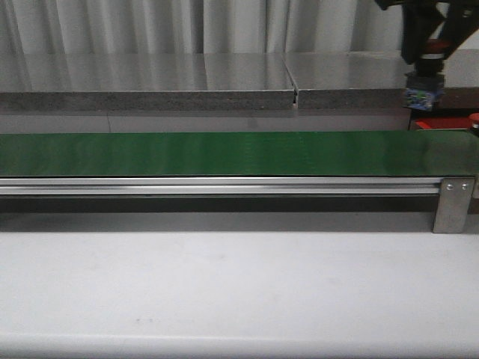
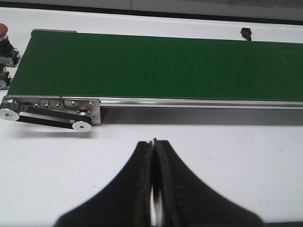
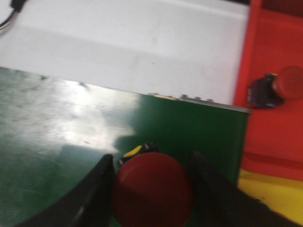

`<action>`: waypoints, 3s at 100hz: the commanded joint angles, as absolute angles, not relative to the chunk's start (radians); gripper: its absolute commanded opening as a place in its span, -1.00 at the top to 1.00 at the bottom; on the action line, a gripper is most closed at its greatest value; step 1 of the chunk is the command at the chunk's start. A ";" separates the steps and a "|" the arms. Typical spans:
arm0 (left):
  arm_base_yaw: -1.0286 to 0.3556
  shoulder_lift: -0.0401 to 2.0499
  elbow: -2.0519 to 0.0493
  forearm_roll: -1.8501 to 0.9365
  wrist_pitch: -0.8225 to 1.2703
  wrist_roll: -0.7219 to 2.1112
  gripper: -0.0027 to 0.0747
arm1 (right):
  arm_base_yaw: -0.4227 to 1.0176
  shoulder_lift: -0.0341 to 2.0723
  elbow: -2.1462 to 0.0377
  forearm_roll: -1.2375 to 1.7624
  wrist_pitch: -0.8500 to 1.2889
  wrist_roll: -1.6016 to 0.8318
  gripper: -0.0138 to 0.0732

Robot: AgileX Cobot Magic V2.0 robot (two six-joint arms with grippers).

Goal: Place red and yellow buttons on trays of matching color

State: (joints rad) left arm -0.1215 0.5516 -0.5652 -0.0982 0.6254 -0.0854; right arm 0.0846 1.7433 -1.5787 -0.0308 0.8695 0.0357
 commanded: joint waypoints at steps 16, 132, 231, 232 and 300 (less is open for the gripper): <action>-0.122 0.550 -0.591 -0.103 0.556 -0.097 0.98 | -0.085 1.688 -1.609 -0.046 0.796 0.073 0.39; -0.122 0.550 -0.591 -0.103 0.556 -0.097 0.98 | -0.224 1.966 -1.609 0.014 0.481 0.101 0.39; -0.122 0.550 -0.591 -0.103 0.556 -0.097 0.98 | -0.217 1.901 -1.599 0.000 0.505 0.090 -0.68; -0.122 0.550 -0.591 -0.103 0.556 -0.097 0.98 | -0.215 1.893 -1.598 0.000 0.507 0.088 -0.68; -0.122 0.550 -0.591 -0.103 0.556 -0.097 0.98 | -0.079 1.455 -1.246 0.000 0.506 0.000 0.95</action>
State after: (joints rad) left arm -0.1215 0.5516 -0.5652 -0.0982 0.6254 -0.0854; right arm -0.0901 1.5470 -1.2563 0.0110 0.5524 0.0109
